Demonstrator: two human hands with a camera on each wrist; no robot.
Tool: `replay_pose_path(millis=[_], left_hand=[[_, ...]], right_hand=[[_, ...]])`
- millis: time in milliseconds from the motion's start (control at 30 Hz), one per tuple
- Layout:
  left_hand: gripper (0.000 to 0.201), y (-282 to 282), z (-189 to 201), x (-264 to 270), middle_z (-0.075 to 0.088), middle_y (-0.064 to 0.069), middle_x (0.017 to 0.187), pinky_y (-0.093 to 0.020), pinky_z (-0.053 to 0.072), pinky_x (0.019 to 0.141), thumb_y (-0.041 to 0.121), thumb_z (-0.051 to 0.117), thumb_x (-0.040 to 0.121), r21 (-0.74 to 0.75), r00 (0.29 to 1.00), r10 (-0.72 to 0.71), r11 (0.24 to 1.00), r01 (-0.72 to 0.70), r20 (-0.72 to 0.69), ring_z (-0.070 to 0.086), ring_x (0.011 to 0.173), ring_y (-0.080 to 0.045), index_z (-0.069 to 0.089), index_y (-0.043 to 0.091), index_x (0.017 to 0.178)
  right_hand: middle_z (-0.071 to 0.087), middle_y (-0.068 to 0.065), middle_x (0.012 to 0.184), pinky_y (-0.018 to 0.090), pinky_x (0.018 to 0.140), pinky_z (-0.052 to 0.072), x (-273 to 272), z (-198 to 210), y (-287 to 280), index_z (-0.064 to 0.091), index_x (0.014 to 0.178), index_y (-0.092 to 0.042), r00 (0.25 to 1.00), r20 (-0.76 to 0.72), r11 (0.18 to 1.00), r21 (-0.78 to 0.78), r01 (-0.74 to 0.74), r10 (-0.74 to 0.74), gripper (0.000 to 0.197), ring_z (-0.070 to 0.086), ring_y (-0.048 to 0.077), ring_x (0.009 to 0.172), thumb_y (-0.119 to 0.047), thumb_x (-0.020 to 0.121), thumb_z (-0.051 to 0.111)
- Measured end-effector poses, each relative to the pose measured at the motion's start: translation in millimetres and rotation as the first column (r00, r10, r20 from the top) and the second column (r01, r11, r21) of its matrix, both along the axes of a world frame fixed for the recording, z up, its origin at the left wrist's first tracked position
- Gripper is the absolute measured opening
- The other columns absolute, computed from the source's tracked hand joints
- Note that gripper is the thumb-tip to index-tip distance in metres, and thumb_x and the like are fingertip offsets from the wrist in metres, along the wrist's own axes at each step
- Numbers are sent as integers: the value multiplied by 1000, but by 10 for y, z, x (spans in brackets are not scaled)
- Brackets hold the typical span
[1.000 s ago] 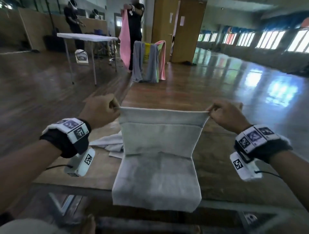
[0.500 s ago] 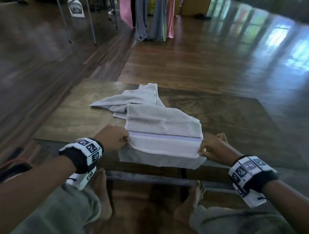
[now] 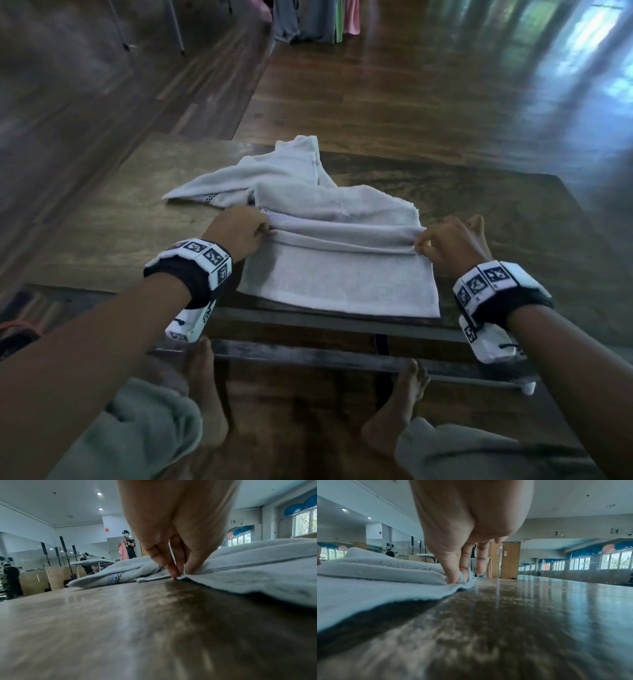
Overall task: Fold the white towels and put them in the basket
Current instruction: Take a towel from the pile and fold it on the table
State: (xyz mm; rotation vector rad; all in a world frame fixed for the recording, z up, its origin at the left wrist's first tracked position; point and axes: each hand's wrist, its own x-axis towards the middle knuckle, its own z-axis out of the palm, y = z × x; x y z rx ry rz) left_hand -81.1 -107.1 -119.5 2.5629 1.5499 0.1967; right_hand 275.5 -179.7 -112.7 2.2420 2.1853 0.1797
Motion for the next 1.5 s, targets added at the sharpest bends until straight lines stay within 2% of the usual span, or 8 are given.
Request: replay_pose_path(millis=[167,300,400,533,767,1067,1367,1500], left_hand=[[17,114,28,61,70,-11,94,-35,51,77,13,57,84,-37,999,35,999,-33,32,62,88,-31,73,10,88],[12,63,121,-42,69,-4,85,-34,51,72,13,59,81,-53,991,76,996,-71,107,63,83,-26,71,14,82],[6,-136,238,-147,68,-3,81,-35,49,66,14,62,81,110,973,37,992,-63,226,61,76,-22,68,13,79],[5,-446,355,-342,67,-1,80,-36,47,67,17,63,81,343,947,-93,939,-19,307,60,73,-21,67,15,79],[34,-809,17,-438,66,4,83,-36,41,78,41,42,83,229,982,-62,973,20,178,61,79,-21,66,19,76],[11,-763,-138,-470,65,8,83,-28,37,67,25,66,84,118,985,-85,991,68,150,50,67,-7,75,22,90],[13,-802,-53,-461,65,10,88,-9,26,57,24,70,80,16,985,-132,991,131,115,51,64,-3,75,22,92],[26,-819,-30,-476,60,13,98,-23,29,76,36,69,75,-5,990,-140,990,140,19,55,85,-5,70,27,100]], right_hand=[[66,-5,83,39,87,23,24,-10,149,71,74,-37,999,-16,999,-7,48,-48,11,51,15,88,-35,83,64],[69,-10,82,33,78,17,35,59,108,72,81,-32,997,-76,1000,12,25,-25,9,52,13,85,-36,83,65],[69,-14,82,28,67,7,70,212,-79,72,85,-28,974,-223,965,259,38,22,11,48,8,79,-26,85,62],[67,-7,83,27,73,12,76,360,-502,69,83,-21,951,-256,898,438,-44,172,6,52,12,79,-16,81,68],[64,-12,79,26,69,12,103,52,-897,69,77,-27,948,-183,949,229,-218,262,18,57,13,78,-16,69,80],[66,-9,87,24,73,15,93,-173,-919,74,84,-26,934,-238,963,106,-248,267,17,60,15,90,-14,72,78],[63,-12,79,33,77,37,171,-181,-893,73,81,-29,911,-319,965,75,-249,260,17,51,3,79,-16,72,78],[62,-15,81,43,76,51,178,-171,-934,74,88,-30,898,-352,960,4,-279,262,16,54,3,77,-25,74,76]])
